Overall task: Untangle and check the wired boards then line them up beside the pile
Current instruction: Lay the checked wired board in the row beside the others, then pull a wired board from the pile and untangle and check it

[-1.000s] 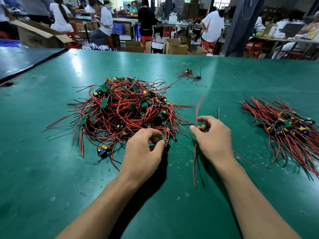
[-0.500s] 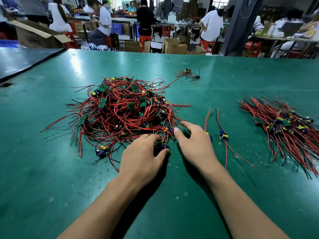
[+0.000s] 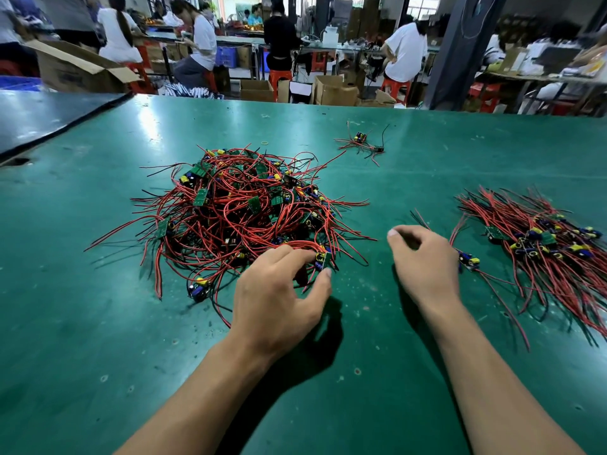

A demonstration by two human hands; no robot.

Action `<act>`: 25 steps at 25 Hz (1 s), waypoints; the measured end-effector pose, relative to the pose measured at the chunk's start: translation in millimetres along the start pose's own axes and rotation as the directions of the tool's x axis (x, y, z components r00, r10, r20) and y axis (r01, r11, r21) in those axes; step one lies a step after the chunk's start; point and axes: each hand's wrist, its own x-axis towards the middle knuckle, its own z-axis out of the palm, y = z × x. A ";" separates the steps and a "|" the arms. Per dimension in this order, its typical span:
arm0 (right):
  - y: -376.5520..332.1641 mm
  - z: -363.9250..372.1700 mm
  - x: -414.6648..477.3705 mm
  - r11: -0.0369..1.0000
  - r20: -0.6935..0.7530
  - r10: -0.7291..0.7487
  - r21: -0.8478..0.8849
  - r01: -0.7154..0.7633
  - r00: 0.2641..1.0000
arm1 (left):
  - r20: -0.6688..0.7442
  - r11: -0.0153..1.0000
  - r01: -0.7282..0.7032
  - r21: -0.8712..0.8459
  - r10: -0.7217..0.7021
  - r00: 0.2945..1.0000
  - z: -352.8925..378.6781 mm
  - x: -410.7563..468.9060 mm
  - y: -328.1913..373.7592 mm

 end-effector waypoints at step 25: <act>-42.4 13.7 -36.9 0.654 0.581 -0.093 0.648 -0.391 0.809 | 0.557 0.345 0.711 -0.613 -0.449 0.699 4.8 4.7 11.2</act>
